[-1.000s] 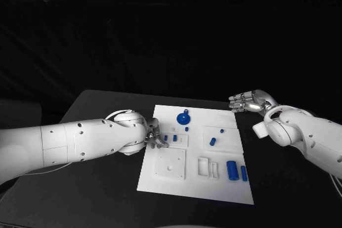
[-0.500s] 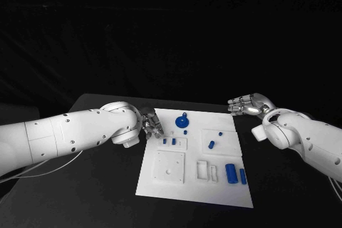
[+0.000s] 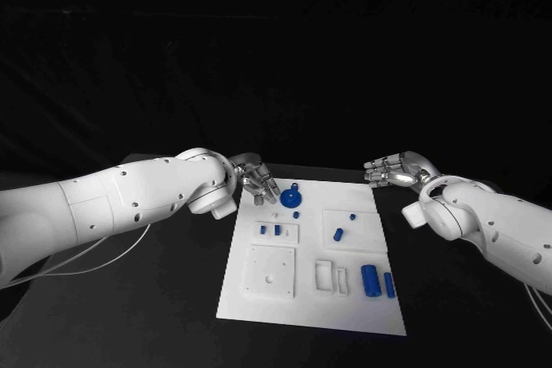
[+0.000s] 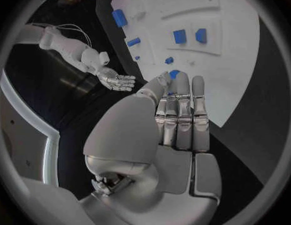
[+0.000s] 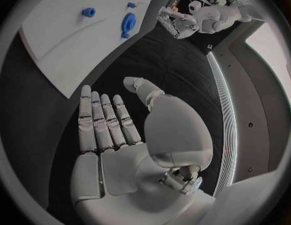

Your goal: Assemble the parts on the task board

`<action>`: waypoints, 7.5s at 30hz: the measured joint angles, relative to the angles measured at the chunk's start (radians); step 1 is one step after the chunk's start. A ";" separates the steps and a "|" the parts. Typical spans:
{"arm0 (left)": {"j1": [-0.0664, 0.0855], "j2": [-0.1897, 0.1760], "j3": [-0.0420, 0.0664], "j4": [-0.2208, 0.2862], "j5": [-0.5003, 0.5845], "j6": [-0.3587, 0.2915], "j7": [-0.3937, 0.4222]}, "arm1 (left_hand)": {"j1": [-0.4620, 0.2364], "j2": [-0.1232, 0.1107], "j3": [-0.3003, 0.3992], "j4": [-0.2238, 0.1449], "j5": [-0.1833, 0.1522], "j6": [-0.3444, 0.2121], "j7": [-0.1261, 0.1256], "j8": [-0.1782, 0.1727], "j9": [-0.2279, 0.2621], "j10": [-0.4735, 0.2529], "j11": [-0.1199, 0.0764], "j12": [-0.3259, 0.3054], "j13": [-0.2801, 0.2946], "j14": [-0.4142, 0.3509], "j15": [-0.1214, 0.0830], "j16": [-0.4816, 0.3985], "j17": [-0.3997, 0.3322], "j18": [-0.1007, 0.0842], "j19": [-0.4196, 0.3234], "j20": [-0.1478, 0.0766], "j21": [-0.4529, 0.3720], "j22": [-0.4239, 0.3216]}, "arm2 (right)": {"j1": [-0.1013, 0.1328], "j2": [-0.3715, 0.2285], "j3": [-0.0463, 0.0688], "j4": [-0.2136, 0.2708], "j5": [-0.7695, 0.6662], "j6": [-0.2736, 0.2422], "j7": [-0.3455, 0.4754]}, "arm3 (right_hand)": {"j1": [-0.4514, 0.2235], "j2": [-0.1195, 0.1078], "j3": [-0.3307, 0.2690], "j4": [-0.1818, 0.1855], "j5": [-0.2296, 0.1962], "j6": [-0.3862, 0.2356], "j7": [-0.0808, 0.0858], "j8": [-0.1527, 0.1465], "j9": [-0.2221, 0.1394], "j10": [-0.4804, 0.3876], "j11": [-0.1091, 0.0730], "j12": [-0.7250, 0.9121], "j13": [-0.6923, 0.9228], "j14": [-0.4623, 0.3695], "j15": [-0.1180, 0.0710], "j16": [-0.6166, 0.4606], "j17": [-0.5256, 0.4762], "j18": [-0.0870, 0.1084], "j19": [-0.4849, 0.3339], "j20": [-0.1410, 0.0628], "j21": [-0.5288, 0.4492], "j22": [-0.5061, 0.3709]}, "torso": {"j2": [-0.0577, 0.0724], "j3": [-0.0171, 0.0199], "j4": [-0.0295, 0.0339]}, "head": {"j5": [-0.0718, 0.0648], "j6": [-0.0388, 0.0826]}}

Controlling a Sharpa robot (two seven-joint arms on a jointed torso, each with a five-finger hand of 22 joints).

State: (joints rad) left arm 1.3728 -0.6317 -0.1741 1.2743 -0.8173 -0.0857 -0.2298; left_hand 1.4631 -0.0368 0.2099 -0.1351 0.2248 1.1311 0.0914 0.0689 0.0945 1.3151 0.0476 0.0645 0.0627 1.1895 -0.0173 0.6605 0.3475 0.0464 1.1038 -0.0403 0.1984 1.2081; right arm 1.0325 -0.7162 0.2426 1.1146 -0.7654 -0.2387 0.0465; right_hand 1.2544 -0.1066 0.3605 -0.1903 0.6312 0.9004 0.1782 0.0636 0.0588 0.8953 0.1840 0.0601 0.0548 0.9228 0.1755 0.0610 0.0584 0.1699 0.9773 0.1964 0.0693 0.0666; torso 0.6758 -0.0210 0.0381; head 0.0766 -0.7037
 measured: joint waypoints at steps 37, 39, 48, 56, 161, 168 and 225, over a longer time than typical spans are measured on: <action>-0.066 0.210 -0.066 -0.196 -0.580 -0.133 0.313 | -0.071 -0.089 -0.012 0.048 -0.054 -0.067 -0.008 -0.002 -0.025 -0.150 0.022 0.000 -0.001 0.094 -0.018 0.434 0.046 0.031 0.115 -0.010 0.200 0.100 | 0.000 0.012 0.000 0.014 0.000 -0.001 0.007 | -0.004 -0.004 -0.006 0.006 0.005 0.003 -0.003 0.000 0.000 0.000 0.000 0.000 0.000 0.001 -0.001 0.000 0.000 0.000 0.000 0.000 0.000 0.000 | 0.001 0.0005 -0.0012 | -0.010 -0.001; -0.067 0.212 -0.066 -0.196 -0.591 -0.124 0.310 | -0.068 -0.087 -0.015 0.050 -0.054 -0.070 -0.004 -0.002 -0.026 -0.134 0.019 0.000 -0.001 0.094 -0.018 0.435 0.042 0.031 0.115 -0.010 0.200 0.100 | 0.000 0.012 0.000 0.015 0.000 -0.001 0.008 | -0.004 -0.004 -0.006 0.006 0.005 0.003 -0.003 0.000 0.000 0.000 0.000 0.000 0.000 0.001 -0.001 0.000 0.000 0.000 0.000 0.000 0.000 0.000 | 0.001 0.0005 -0.0011 | -0.010 -0.002; -0.071 0.221 -0.066 -0.205 -0.623 -0.092 0.296 | -0.065 -0.083 0.000 0.060 -0.048 -0.056 0.010 -0.002 -0.025 -0.120 0.016 0.000 -0.001 0.094 -0.018 0.446 0.033 0.031 0.115 -0.010 0.200 0.100 | 0.000 0.013 0.000 0.017 0.000 -0.001 0.008 | -0.004 -0.004 -0.006 0.006 0.005 0.003 -0.003 0.000 0.000 0.000 0.000 0.000 0.000 0.001 -0.001 0.000 0.000 0.000 0.000 0.000 0.000 0.000 | 0.001 0.0000 -0.0005 | -0.011 -0.003; -0.082 0.228 -0.066 -0.217 -0.643 -0.075 0.284 | -0.057 -0.076 0.030 0.056 -0.039 -0.040 0.016 -0.002 -0.025 -0.101 0.016 0.000 -0.001 0.094 -0.018 0.455 0.029 0.031 0.119 -0.006 0.206 0.099 | 0.000 0.012 0.000 0.019 0.000 -0.002 0.008 | -0.004 -0.004 -0.006 0.006 0.005 0.003 -0.003 0.000 0.000 0.000 0.000 0.000 0.000 0.001 -0.001 0.000 0.000 0.000 0.000 0.000 0.000 0.000 | 0.000 0.0001 -0.0004 | -0.015 -0.007; -0.100 0.045 -0.006 -0.113 -0.516 -0.046 0.273 | -0.077 -0.022 0.099 0.011 0.034 0.116 -0.017 -0.008 -0.025 0.037 -0.026 -0.009 -0.002 0.125 -0.035 0.482 0.036 0.031 0.086 -0.031 0.316 0.100 | 0.000 0.016 0.000 0.019 -0.003 -0.001 0.011 | -0.004 -0.004 0.000 0.005 0.005 0.003 -0.003 0.000 0.000 0.000 0.000 0.000 0.000 0.001 -0.001 0.000 0.000 0.000 0.000 0.000 0.000 0.000 | -0.002 0.0012 0.0025 | -0.020 -0.019; -0.100 0.048 -0.008 -0.115 -0.518 -0.043 0.273 | -0.077 -0.022 0.099 0.011 0.034 0.115 -0.019 -0.008 -0.024 0.037 -0.026 -0.009 -0.002 0.125 -0.035 0.482 0.036 0.031 0.086 -0.031 0.316 0.100 | 0.000 0.017 0.000 0.019 -0.003 -0.001 0.011 | -0.004 -0.004 0.000 0.005 0.005 0.003 -0.003 0.000 0.000 0.000 0.000 0.000 0.000 0.001 -0.001 0.000 0.000 0.000 0.000 0.000 0.000 0.000 | -0.002 0.0006 0.0028 | -0.019 -0.020; -0.095 0.087 -0.022 -0.135 -0.553 0.006 0.234 | -0.072 -0.017 0.091 0.008 0.028 0.124 -0.022 -0.012 -0.019 0.048 -0.031 -0.009 0.000 0.112 -0.041 0.482 0.037 0.023 0.084 -0.034 0.312 0.099 | 0.000 0.017 0.000 0.020 -0.005 -0.001 0.010 | -0.004 -0.004 0.000 0.005 0.004 0.003 -0.003 0.000 0.000 0.000 0.000 0.000 0.000 0.001 -0.001 0.000 0.000 0.000 0.000 0.000 0.000 0.000 | -0.002 0.0007 0.0030 | -0.025 -0.025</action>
State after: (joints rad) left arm 1.2783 -0.5448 -0.1961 1.1393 -1.3700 -0.0797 0.0045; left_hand 1.3908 -0.0538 0.3013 -0.1274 0.2523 1.2547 0.0696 0.0571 0.0755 1.3629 0.0170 0.0557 0.0629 1.3019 -0.0586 1.1423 0.3842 0.0698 1.1873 -0.0742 0.5107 1.3075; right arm 1.0322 -0.6993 0.2426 1.1347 -0.7700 -0.2394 0.0567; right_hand 1.2503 -0.1106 0.3606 -0.1849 0.6353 0.9037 0.1749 0.0636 0.0588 0.8954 0.1840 0.0601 0.0549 0.9237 0.1747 0.0610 0.0584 0.1700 0.9773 0.1964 0.0693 0.0666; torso 0.6737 -0.0203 0.0410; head 0.0518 -0.7285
